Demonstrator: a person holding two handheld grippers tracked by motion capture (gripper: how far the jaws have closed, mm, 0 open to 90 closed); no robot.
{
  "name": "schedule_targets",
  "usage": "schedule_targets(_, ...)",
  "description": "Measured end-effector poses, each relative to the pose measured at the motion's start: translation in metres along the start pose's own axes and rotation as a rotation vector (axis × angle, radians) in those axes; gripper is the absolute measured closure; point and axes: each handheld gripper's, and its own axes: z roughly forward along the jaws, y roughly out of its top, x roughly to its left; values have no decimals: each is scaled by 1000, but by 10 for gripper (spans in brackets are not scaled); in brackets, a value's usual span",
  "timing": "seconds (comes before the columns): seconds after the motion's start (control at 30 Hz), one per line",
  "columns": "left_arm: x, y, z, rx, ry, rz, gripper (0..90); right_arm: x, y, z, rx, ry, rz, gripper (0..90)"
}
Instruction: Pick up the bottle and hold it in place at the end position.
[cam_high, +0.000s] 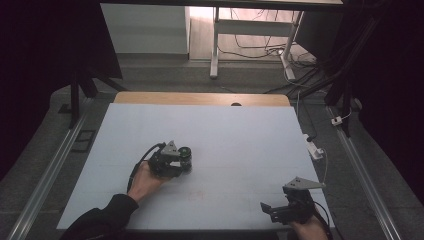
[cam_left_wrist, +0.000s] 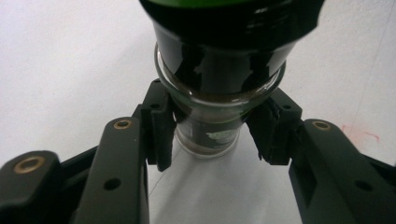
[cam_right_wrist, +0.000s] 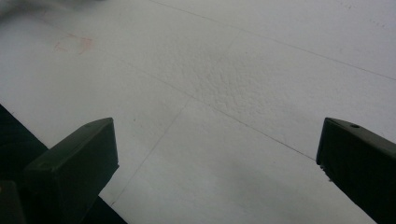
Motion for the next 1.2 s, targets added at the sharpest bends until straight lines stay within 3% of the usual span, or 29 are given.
schedule_targets(0.33, 4, 5, -3, -8, 2, -22, 534, 0, 0, 0, 0, 1, 0, 0)
schedule_targets(0.6, 10, 21, -6, -32, -4, -13, 535, 0, 0, 0, 0, 1, 1, 0)
schedule_targets(0.87, 17, 40, 0, -59, -10, 0, 534, 0, 0, 0, -1, 2, 2, 0)
schedule_targets(1.0, 20, 48, 8, -43, 3, 23, 534, 0, 0, 0, -1, 3, 2, 0)
schedule_targets(1.2, 24, 55, 17, -43, 14, 23, 535, 0, 0, 0, 2, 2, -1, 0)
